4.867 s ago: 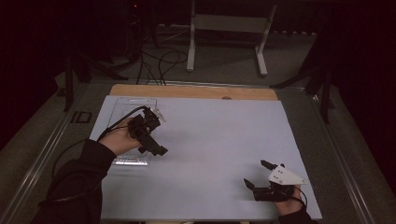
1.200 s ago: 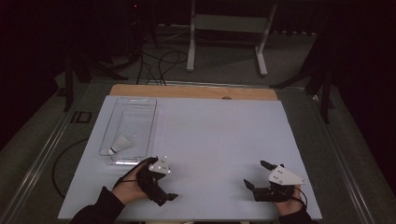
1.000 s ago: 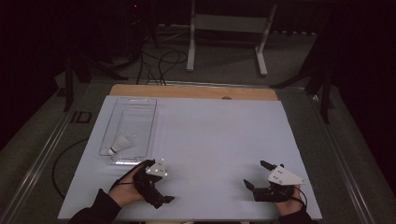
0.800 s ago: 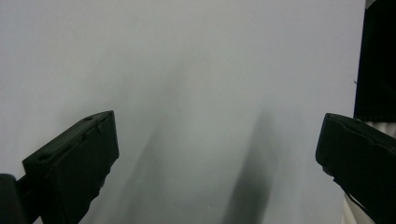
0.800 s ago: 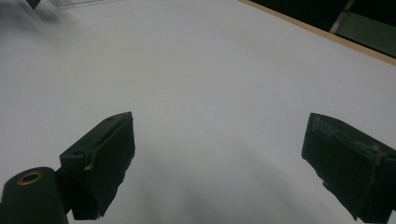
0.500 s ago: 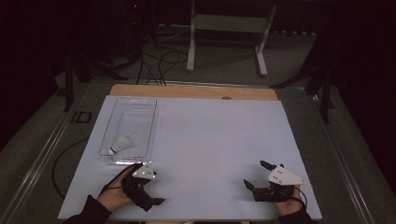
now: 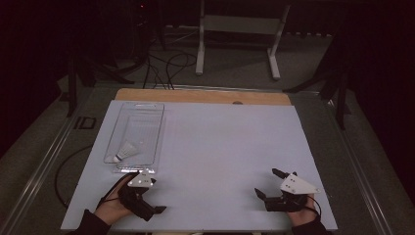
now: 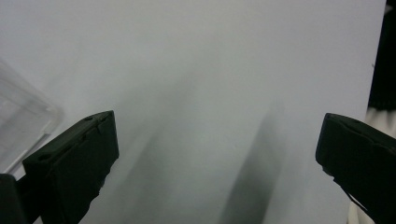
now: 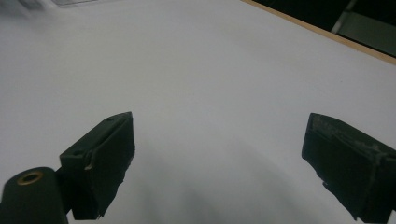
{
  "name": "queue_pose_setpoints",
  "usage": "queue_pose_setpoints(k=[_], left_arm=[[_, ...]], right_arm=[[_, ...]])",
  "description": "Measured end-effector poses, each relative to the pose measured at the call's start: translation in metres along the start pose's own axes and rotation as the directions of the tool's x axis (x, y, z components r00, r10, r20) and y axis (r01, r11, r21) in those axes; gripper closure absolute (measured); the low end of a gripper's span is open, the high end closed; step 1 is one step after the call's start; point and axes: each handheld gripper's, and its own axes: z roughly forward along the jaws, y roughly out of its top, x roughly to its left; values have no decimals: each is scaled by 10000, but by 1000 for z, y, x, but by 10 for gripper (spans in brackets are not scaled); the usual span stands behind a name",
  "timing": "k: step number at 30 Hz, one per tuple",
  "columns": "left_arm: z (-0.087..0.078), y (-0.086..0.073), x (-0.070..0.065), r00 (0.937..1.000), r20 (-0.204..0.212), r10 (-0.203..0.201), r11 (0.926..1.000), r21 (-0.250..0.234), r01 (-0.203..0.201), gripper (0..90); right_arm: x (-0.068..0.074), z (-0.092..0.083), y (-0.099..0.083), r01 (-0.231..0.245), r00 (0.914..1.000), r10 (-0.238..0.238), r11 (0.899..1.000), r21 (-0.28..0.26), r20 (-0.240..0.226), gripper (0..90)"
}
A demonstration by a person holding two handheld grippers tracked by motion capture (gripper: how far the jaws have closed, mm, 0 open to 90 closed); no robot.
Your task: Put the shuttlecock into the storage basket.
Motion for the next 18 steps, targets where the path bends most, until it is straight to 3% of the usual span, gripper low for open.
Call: queue_pose_setpoints(k=[9, 13, 18], left_arm=[[1, -2, -1, 9982, -401, -455, 9979, -483, 435, 4], [2, -3, 0, 9947, -692, -757, 9930, -955, 689, 4], [6, -3, 1, 9929, -754, -925, 9914, -996, 848, 4]], right_arm=[[0, 0, 0, -22, 10000, 22, 10000, -6, -26, 93], [0, 0, 0, -6, 10000, 6, 10000, -1, -6, 93], [0, 0, -1, -33, 10000, 33, 10000, 19, -27, 94]])
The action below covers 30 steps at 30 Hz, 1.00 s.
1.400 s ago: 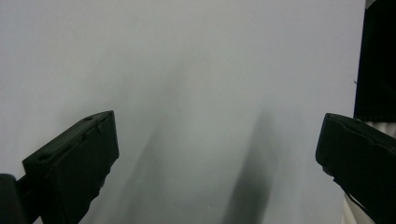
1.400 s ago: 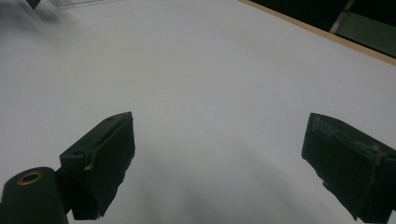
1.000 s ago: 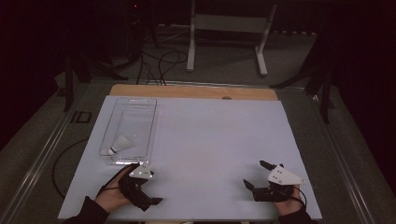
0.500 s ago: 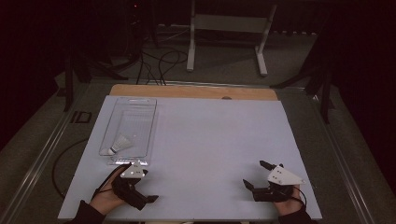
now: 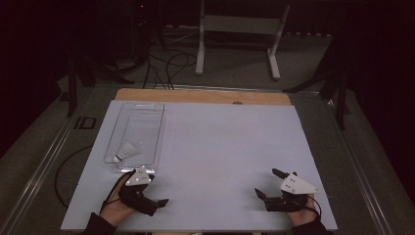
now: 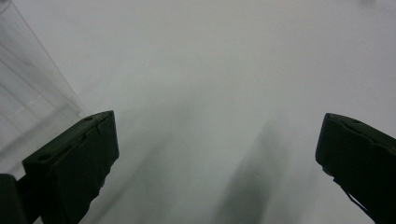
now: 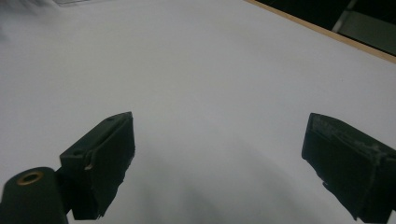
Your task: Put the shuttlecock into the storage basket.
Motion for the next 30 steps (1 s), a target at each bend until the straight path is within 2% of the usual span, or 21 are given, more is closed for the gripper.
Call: queue_pose_setpoints(k=[3, 8, 10, 12, 30], left_arm=[[3, 0, 0, 9999, -111, -14, 9999, 141, 16, 4], [4, 0, 1, 9997, -212, -101, 9999, 57, 102, 4], [4, 1, 1, 9989, -456, -94, 9999, 62, 97, 4], [4, 0, 2, 9991, -378, -216, 9997, -88, 213, 4], [6, 0, 0, 9994, -350, -76, 10000, -35, 75, 4]], right_arm=[[0, 1, 0, 2, 10000, -2, 10000, 9, -12, 93], [0, 1, 0, 22, 10000, -22, 10000, 59, -47, 93], [0, 2, -1, 39, 10000, -39, 10000, 88, -62, 93], [0, 3, -1, 33, 9999, -32, 9999, 112, -97, 93], [0, 2, -1, 56, 10000, -56, 9999, 113, -17, 93]])
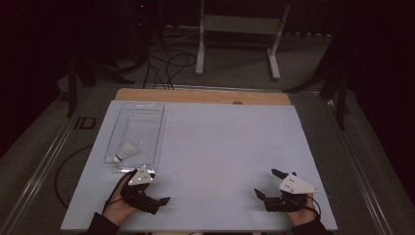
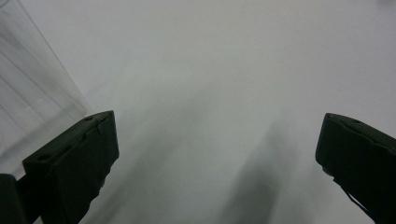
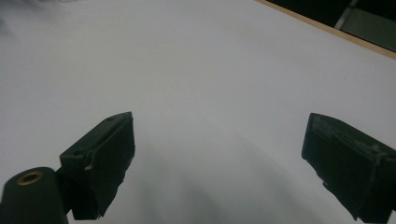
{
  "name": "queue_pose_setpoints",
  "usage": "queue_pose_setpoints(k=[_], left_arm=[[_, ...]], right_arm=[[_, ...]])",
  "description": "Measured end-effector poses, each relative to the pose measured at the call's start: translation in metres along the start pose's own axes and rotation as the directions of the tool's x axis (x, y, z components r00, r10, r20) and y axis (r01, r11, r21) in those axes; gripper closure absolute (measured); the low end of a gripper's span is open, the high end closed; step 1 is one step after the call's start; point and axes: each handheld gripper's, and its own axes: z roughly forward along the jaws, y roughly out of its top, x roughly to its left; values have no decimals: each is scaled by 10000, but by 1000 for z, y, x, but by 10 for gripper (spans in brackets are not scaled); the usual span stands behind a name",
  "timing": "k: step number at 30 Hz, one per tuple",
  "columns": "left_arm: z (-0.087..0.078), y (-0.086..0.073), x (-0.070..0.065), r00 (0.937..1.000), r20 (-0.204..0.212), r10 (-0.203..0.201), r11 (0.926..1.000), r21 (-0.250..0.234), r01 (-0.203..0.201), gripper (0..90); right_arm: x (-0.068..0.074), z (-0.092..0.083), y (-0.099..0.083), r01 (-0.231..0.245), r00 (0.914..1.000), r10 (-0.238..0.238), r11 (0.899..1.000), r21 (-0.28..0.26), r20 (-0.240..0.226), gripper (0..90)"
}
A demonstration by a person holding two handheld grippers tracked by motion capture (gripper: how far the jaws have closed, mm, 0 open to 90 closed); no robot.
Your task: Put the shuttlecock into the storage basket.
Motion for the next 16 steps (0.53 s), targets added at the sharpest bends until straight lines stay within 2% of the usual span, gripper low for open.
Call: queue_pose_setpoints(k=[16], left_arm=[[1, 0, -1, 10000, 65, -46, 9999, -91, 47, 4]], right_arm=[[0, 0, 0, 26, 10000, -26, 10000, 5, 18, 93]])
